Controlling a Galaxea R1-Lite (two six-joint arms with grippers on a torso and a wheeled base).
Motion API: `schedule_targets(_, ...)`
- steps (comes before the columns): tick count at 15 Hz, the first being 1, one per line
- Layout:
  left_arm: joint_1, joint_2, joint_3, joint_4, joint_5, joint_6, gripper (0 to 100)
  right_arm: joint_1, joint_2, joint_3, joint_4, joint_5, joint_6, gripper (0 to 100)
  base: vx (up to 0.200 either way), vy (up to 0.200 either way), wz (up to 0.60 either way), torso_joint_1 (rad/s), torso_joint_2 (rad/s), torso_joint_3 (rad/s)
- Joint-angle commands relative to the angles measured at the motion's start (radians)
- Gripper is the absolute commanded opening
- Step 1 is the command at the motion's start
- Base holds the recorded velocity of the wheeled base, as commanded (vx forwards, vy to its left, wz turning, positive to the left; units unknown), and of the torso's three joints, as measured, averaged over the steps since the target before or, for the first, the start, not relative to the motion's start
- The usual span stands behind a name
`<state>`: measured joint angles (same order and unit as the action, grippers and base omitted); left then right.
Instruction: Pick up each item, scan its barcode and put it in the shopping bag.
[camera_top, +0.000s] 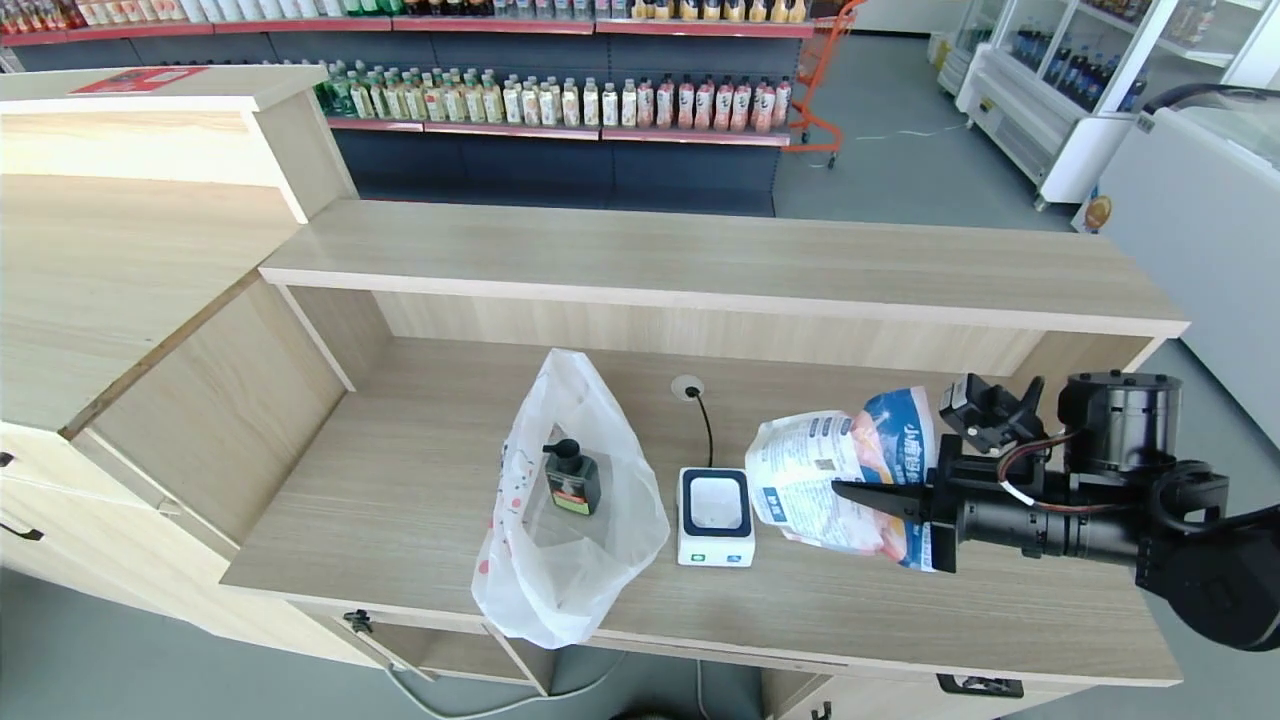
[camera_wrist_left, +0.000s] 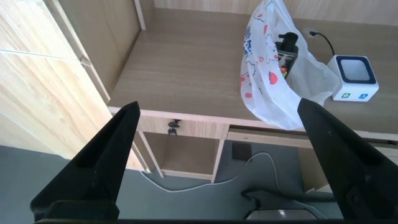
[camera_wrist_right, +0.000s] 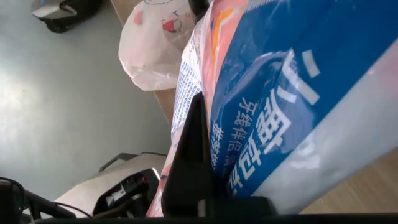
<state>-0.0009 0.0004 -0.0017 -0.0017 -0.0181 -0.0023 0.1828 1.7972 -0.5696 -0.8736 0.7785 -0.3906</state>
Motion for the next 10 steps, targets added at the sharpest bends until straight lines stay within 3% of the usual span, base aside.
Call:
schedule_targets(1,0.001,0.0,0.0,0.0,0.0,-0.001,100,-0.002,0.034,-0.006,-0.002,-0.001,-0.002,0,0.2,0.0,0.0,0.002,0.0,0.002)
schedule_targets(4,0.001,0.0,0.0,0.0,0.0,0.001,100,-0.002,0.044,-0.012,-0.004,-0.002,-0.004,0,0.2,0.0,0.0,0.001,0.0,0.001)
schedule_targets(10,0.001,0.0,0.0,0.0,0.001,-0.001,100,-0.023,0.133,-0.059,-0.004,0.005,-0.183,0,0.0,0.0,0.0,0.0,0.0,0.0)
